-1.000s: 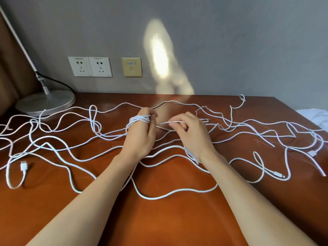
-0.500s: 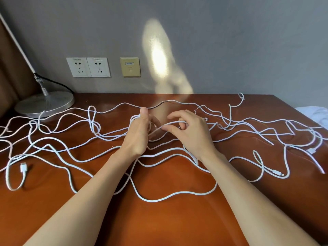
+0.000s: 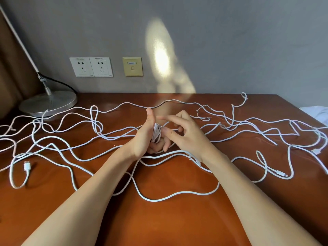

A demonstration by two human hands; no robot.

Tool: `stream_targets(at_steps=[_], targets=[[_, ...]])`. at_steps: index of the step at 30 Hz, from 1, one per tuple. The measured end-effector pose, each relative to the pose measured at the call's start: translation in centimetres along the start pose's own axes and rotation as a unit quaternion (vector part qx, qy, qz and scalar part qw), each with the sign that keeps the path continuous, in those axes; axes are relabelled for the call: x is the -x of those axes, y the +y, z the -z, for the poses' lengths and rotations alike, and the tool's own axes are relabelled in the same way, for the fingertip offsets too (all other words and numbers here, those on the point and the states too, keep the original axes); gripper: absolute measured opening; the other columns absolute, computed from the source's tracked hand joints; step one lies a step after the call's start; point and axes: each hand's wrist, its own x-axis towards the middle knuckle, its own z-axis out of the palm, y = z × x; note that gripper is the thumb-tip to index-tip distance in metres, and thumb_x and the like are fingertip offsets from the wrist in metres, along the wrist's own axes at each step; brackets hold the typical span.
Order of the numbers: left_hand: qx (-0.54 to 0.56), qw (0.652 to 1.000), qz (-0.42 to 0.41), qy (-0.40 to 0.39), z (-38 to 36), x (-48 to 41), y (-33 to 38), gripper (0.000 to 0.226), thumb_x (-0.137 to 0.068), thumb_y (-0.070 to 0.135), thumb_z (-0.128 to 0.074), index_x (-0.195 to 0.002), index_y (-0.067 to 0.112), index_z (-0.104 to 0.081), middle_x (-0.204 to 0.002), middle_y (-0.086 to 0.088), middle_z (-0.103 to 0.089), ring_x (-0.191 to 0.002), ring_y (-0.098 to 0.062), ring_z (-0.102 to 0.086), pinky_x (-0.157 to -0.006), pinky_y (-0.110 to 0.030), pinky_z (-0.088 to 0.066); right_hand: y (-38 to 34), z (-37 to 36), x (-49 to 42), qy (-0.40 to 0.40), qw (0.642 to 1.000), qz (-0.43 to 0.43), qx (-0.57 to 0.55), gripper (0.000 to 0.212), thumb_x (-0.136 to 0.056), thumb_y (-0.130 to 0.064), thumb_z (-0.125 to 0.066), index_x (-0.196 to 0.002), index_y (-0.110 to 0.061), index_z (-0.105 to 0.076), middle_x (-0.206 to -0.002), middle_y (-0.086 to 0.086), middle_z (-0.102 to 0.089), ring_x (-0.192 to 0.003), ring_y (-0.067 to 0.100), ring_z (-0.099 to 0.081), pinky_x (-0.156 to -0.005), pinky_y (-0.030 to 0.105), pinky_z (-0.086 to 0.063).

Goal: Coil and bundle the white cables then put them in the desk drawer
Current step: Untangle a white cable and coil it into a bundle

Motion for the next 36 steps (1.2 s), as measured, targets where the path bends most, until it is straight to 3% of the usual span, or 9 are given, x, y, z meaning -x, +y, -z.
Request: stream_targets(at_steps=[6,9,13,15,18,21,27,31,36], targets=[[0.017,1.000,0.023,-0.011,-0.1,-0.3,0.2,0.105,-0.095,0.063,0.022,-0.060,0.001,-0.055,-0.046,-0.012,-0.032,-0.044,-0.017,-0.021,-0.046,-0.027,-0.018,-0.7,0.2,0.1,-0.067,0.997,-0.029,-0.036,0.036,-0.104,-0.032,-0.061,-0.104,-0.068,-0.061,-0.107,-0.004,-0.049,-0.103,0.000,-0.052,-0.094,0.015,-0.040],[0.051,0.998,0.030,-0.021,0.0,-0.4,0.2,0.104,-0.096,0.061,0.022,-0.088,0.005,-0.066,-0.048,-0.003,-0.050,-0.042,-0.014,-0.022,-0.045,-0.030,-0.011,-0.5,0.4,0.1,-0.076,0.996,-0.044,-0.023,0.025,-0.104,-0.034,-0.060,-0.112,-0.058,-0.061,-0.106,-0.011,-0.049,-0.099,-0.005,-0.050,-0.092,0.014,-0.039],[0.029,0.998,0.040,-0.031,0.5,-0.6,-0.3,0.117,-0.089,0.069,0.023,-0.073,-0.006,-0.065,-0.048,-0.006,-0.025,-0.044,-0.017,-0.016,-0.047,-0.031,-0.015,-0.3,0.4,0.0,-0.046,0.998,-0.045,-0.015,0.022,-0.102,-0.031,-0.064,-0.103,-0.053,-0.063,-0.104,-0.011,-0.050,-0.090,0.000,-0.051,-0.084,0.017,-0.042],[0.032,0.998,0.039,-0.040,0.8,-0.6,-0.3,0.123,-0.086,0.072,0.021,-0.079,-0.014,-0.066,-0.051,-0.005,-0.022,-0.047,-0.021,-0.013,-0.046,-0.030,-0.015,-0.3,0.4,0.0,-0.037,0.999,-0.036,-0.009,0.026,-0.101,-0.032,-0.066,-0.098,-0.057,-0.062,-0.106,-0.010,-0.052,-0.093,0.007,-0.054,-0.084,0.022,-0.045],[0.020,0.998,0.034,-0.054,0.8,-0.7,-0.3,0.126,-0.089,0.071,0.024,-0.081,-0.015,-0.068,-0.047,-0.004,-0.020,-0.047,-0.022,-0.010,-0.051,-0.042,-0.010,-0.2,0.4,0.1,-0.036,0.999,-0.014,-0.026,0.038,-0.100,-0.029,-0.067,-0.101,-0.068,-0.064,-0.110,-0.007,-0.056,-0.100,0.013,-0.058,-0.093,0.029,-0.051],[0.026,0.998,0.040,-0.050,0.9,-0.9,-0.4,0.125,-0.090,0.072,0.022,-0.075,-0.013,-0.069,-0.044,-0.004,-0.020,-0.041,-0.016,-0.013,-0.051,-0.042,-0.009,-0.2,0.4,0.0,-0.056,0.998,-0.022,-0.012,0.026,-0.102,-0.034,-0.063,-0.115,-0.056,-0.068,-0.112,-0.009,-0.057,-0.109,0.011,-0.059,-0.097,0.031,-0.050],[0.032,0.997,0.048,-0.053,0.8,-0.6,-0.1,0.118,-0.091,0.067,0.025,-0.078,0.002,-0.072,-0.042,0.008,-0.038,-0.044,-0.015,-0.017,-0.054,-0.042,-0.009,-0.1,0.2,-0.2,-0.053,0.998,-0.015,0.042,0.027,-0.104,-0.033,-0.061,-0.102,-0.060,-0.057,-0.111,-0.009,-0.056,-0.102,0.008,-0.055,-0.090,0.026,-0.049],[0.027,0.998,0.054,-0.026,0.9,-0.9,-0.4,0.125,-0.085,0.077,0.020,-0.077,-0.007,-0.072,-0.048,-0.009,-0.027,-0.042,-0.019,-0.021,-0.045,-0.024,-0.023,0.1,0.5,-0.2,-0.051,0.996,-0.005,0.067,0.014,-0.104,-0.033,-0.060,-0.106,-0.047,-0.061,-0.103,-0.020,-0.053,-0.097,0.002,-0.051,-0.084,0.020,-0.040],[0.061,0.997,0.052,0.003,1.0,-1.3,-1.3,0.120,-0.081,0.093,0.002,-0.073,-0.002,-0.071,-0.068,-0.022,-0.046,-0.054,-0.028,-0.031,-0.054,-0.033,-0.025,0.5,0.4,-0.5,-0.013,0.997,0.011,0.077,0.008,-0.101,-0.031,-0.065,-0.106,-0.031,-0.072,-0.100,-0.011,-0.058,-0.092,0.013,-0.055,-0.082,0.027,-0.046]])
